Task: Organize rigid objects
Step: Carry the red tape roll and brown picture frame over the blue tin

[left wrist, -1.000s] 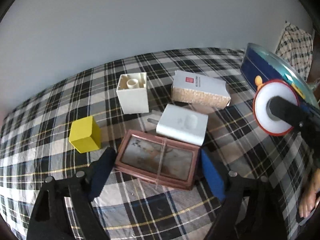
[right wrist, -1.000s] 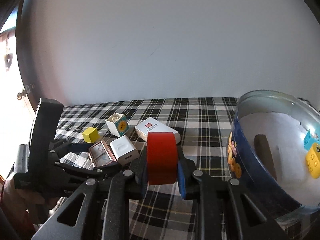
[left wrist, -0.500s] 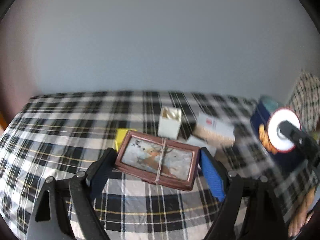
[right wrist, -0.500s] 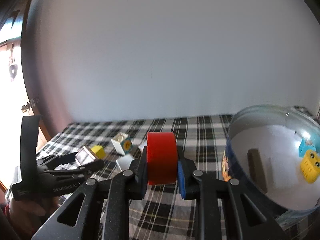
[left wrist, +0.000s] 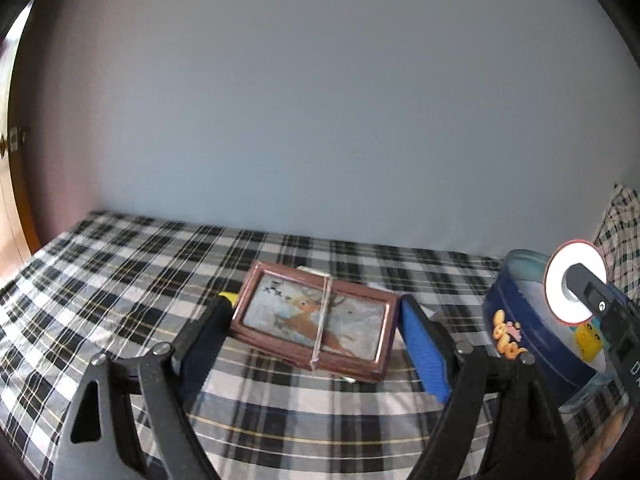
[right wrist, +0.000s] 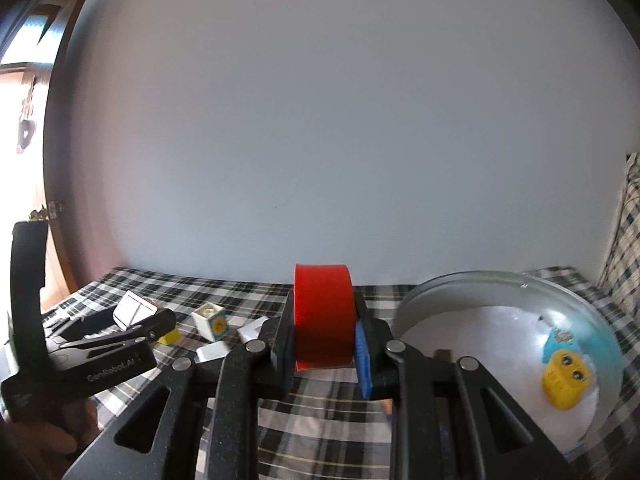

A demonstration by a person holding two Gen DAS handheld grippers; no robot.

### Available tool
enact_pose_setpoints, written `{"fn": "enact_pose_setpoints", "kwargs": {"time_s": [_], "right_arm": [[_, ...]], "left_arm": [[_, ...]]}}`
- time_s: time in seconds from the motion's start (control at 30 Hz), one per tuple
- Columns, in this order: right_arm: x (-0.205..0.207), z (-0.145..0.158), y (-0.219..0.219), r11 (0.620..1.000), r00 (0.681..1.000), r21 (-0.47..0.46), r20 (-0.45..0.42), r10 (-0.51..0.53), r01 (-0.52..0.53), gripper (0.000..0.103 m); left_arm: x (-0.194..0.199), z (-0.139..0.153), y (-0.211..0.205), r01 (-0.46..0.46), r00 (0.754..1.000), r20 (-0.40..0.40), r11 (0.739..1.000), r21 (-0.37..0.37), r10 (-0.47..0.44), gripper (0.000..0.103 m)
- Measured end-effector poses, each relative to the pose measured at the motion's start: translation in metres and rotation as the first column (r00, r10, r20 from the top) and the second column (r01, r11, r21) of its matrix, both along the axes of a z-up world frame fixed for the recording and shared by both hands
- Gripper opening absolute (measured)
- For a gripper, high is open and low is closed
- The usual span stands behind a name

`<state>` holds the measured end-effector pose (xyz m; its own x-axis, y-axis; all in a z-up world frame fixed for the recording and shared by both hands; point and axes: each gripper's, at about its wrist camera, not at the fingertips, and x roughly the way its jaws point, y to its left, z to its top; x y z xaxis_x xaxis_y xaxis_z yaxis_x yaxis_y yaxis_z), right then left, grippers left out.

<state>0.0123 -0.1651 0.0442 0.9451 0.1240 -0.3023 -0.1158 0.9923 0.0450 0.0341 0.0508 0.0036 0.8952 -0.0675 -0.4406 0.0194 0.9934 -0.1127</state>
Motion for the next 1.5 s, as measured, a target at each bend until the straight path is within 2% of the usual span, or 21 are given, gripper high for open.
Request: {"fn": "enact_pose_setpoints", "kwargs": {"time_s": [0.33, 0.8, 1.5], "right_arm": [[-0.006, 0.006, -0.043, 0.998, 0.998, 0.027, 0.026, -0.065, 0.064, 0.026], [-0.008, 0.012, -0.072, 0.993, 0.992, 0.021, 0.046, -0.117, 0.116, 0.026], [-0.009, 0.017, -0.103, 0.984, 0.983, 0.013, 0.052, -0.176, 0.176, 0.026]], "left_arm": [[-0.005, 0.003, -0.049, 0.037, 0.999, 0.018, 0.999, 0.032, -0.037, 0.084], [-0.004, 0.009, -0.094, 0.078, 0.996, 0.033, 0.996, 0.031, -0.079, 0.084], [0.001, 0.013, -0.131, 0.117, 0.992, 0.037, 0.993, 0.031, -0.119, 0.084]]}}
